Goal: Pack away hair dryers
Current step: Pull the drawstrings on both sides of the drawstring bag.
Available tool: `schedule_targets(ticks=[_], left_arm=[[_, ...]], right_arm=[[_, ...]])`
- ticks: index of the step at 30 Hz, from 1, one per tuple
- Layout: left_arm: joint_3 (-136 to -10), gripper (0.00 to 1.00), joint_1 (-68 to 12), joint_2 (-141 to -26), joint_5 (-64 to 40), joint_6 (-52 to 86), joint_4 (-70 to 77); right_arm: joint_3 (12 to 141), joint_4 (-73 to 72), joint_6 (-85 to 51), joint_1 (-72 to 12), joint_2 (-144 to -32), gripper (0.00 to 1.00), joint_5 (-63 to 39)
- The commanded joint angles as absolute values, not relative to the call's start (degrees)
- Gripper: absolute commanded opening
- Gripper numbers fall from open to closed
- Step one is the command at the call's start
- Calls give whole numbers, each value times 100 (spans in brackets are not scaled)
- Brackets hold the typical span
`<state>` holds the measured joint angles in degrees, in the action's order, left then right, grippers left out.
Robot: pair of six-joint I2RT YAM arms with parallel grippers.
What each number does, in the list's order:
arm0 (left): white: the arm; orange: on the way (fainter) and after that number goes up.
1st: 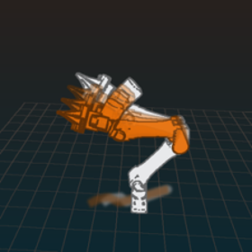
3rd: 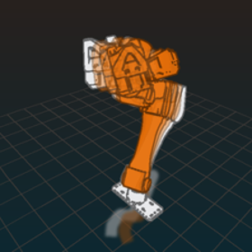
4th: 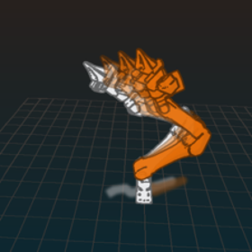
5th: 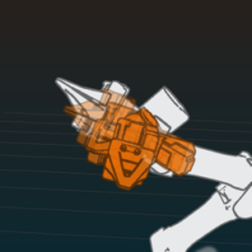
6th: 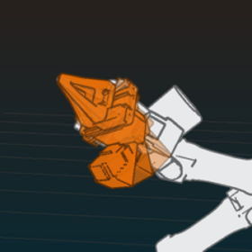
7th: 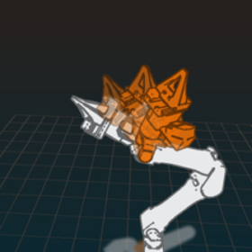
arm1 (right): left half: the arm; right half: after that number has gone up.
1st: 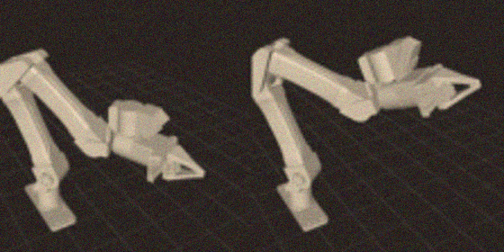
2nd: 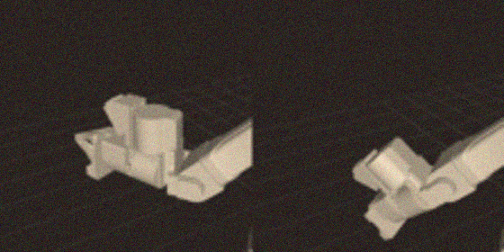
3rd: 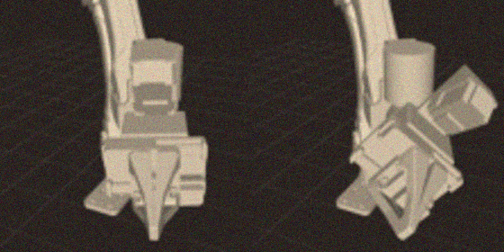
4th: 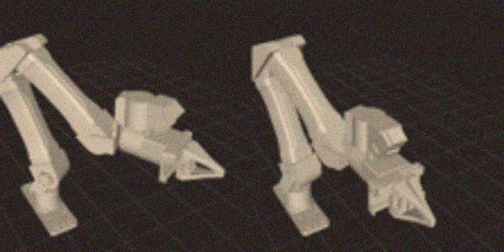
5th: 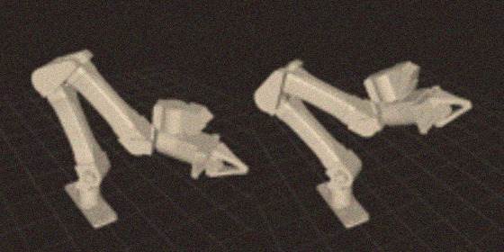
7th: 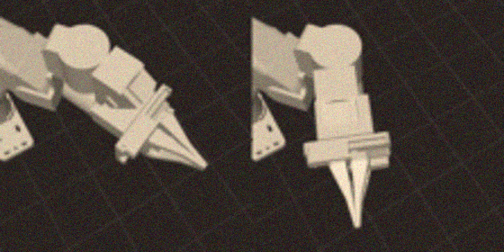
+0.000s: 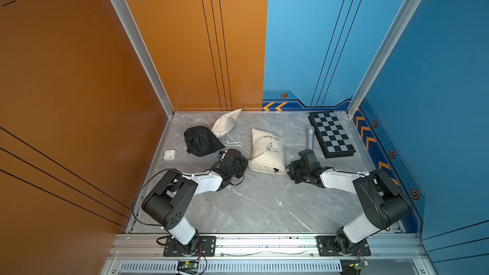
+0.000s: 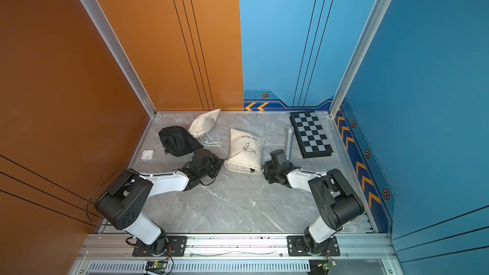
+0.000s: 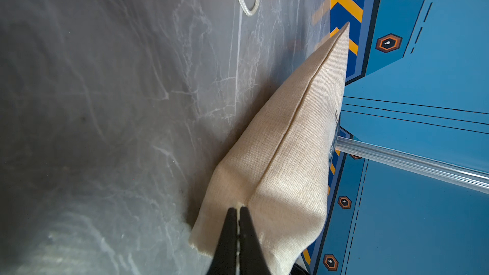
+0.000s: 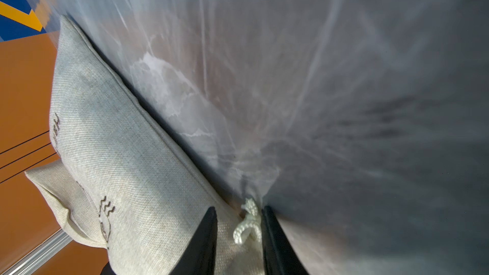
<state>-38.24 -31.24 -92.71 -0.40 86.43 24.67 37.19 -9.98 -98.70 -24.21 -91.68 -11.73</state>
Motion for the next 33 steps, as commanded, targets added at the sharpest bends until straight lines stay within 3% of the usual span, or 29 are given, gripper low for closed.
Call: schedule_targets(ticks=[1,4,8,18,33], left_arm=[[-3721,0,-3116,-9282,-124,8604,2558],[-3719,0,-3111,-9311,-141,8624,2585],[-3693,0,-3103,-9299,-153,8631,2613],[-3936,0,-2912,-8974,-323,8297,2521],[-5022,0,-1589,-8174,-634,7213,1007]], right_arm=[[3701,-816,-9913,-2418,-9298,28,-1063],[3688,-828,-9898,-2417,-9340,20,-1070],[3709,-853,-9855,-2427,-9373,0,-1073],[4233,-47,-9100,-2215,-8672,0,-621],[5051,982,-7533,-786,-7837,0,-244]])
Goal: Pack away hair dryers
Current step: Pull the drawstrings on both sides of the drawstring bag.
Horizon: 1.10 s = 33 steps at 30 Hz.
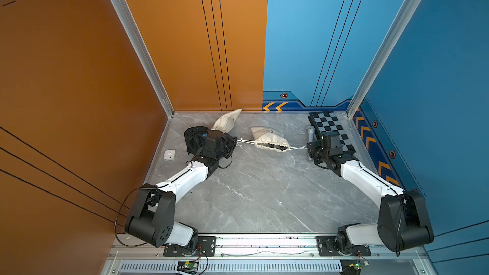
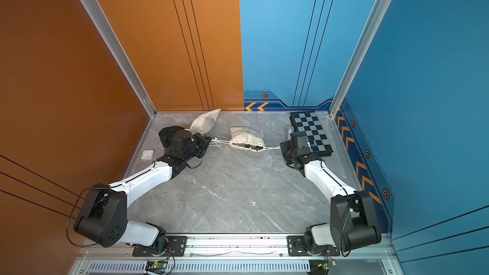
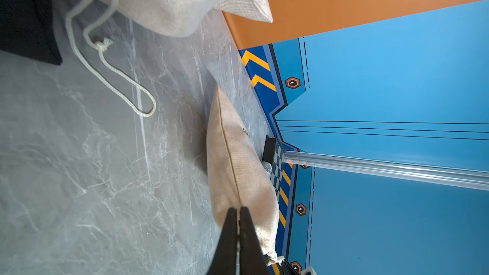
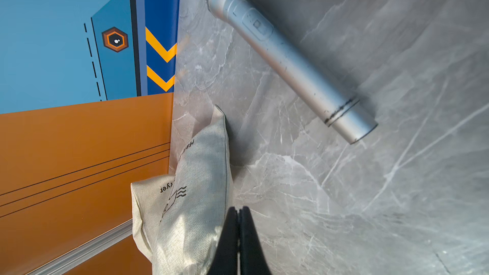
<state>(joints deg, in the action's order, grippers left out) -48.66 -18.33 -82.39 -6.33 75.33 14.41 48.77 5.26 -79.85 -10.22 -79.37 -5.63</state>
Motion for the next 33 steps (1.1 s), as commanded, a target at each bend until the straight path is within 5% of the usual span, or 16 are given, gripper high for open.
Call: schedule_targets(ticks=[1,20,33], left_arm=[[-5065,0,-1513,-8172,-654,7184,973],[-6829,0,-789,-8580,-1004,6654,423],[-8956,0,-1921,-9556,-1410,6053,-30]], right_arm=[[5092,992,-7477,-737,-7822,0,-226],[7057,1367,-6590,-26,-8260,0,-404],[9933,2018,-5245,-1225,-9284,0,-1641]])
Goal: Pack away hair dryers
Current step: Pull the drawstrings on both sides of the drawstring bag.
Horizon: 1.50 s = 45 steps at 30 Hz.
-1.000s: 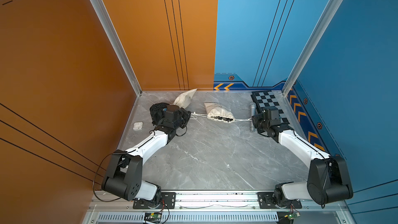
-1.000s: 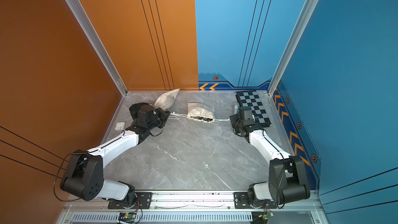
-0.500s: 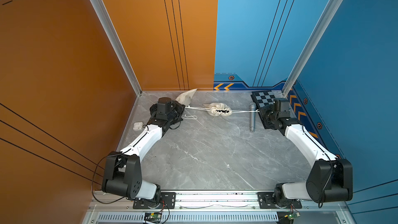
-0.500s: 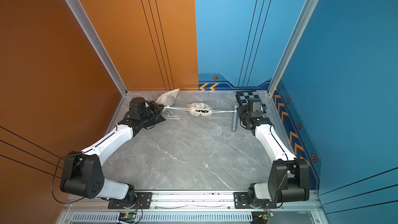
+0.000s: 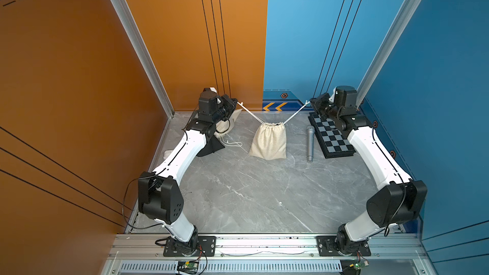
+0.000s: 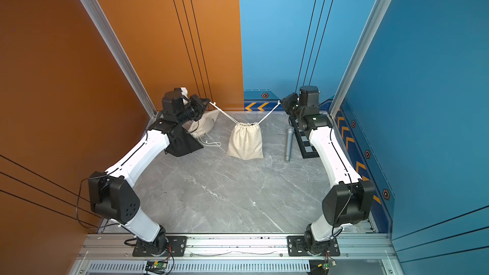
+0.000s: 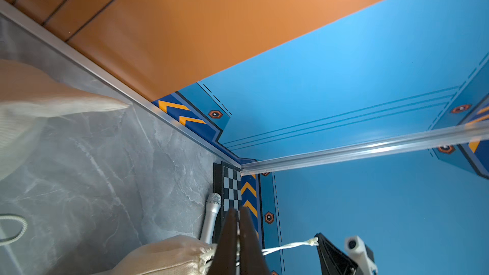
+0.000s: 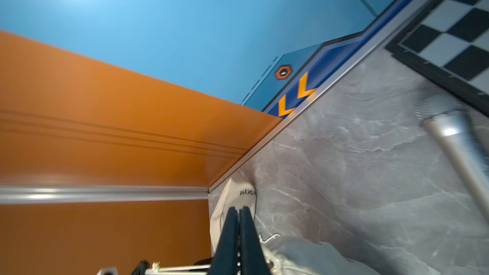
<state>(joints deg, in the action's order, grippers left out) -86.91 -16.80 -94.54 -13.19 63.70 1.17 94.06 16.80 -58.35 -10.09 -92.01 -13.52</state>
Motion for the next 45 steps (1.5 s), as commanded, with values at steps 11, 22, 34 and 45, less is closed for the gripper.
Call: schedule_targets(ticks=[11,22,34,45], left_arm=[[-8907,0,-1939,-9050,-1260,5783,-235],[-8372,0,-1857,-9020,-1179,5964,80],[-9478,0,-703,-9211,-1518,5593,-568],[-9153,0,272,-9018,-1613,5546,-708]], right_arm=[[11212,2416,-4737,-1340,-8630,0,-1155],[11505,2883,-4832,-1159,-9143,0,-1935],[11109,2984,-4777,511,-8989,0,-2055],[10756,2953,-4638,848,-9191,0,-1775]])
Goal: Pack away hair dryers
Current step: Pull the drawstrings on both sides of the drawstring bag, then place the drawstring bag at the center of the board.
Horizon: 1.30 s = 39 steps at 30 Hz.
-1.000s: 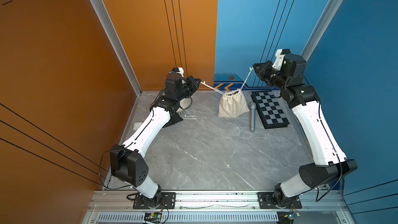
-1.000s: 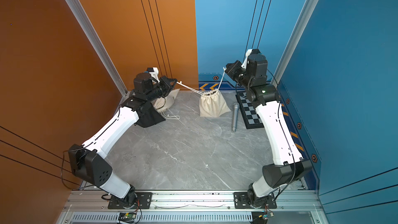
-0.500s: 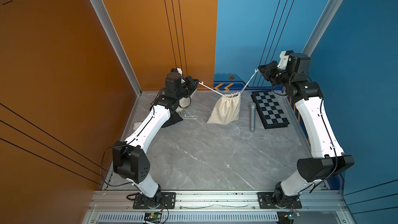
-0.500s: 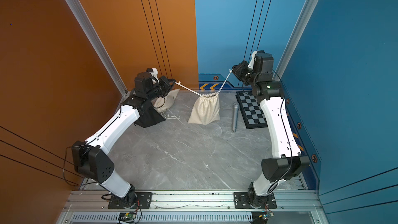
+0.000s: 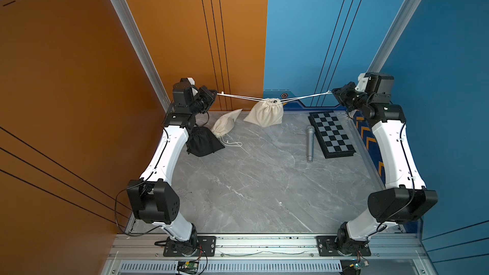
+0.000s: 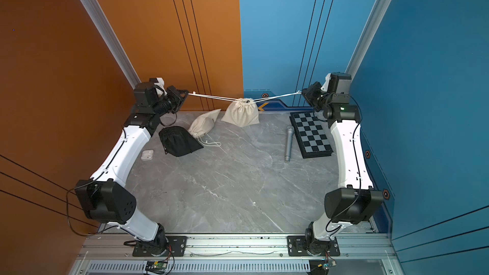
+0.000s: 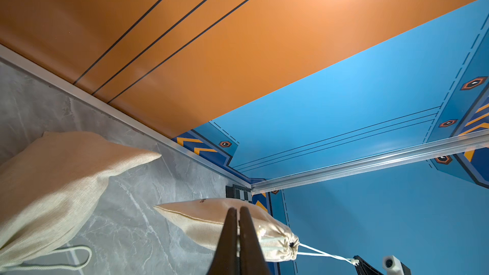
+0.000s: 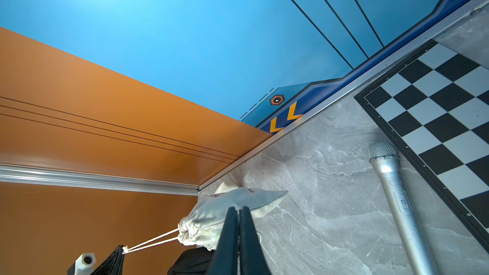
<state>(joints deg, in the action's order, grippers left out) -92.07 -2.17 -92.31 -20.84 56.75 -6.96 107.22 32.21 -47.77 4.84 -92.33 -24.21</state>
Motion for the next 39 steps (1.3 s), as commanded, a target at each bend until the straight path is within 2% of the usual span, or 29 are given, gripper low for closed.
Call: schedule_targets(ticks=[1,15,29,39], left_arm=[[-9158,0,316,-9031,-1628,5558,-703],[-10038,0,299,-9901,-1814,5752,-698],[-12440,0,-156,-12047,-2594,6150,-347],[-13629,0,-333,-13018,-2617,6119,-500]], right_arm=[[10766,2953,-4632,861,-9218,0,-1767],[11479,2953,-4625,769,-9901,0,-1713],[13188,1996,-5143,650,-11767,0,-2130],[13496,1413,-5320,555,-12470,0,-2252]])
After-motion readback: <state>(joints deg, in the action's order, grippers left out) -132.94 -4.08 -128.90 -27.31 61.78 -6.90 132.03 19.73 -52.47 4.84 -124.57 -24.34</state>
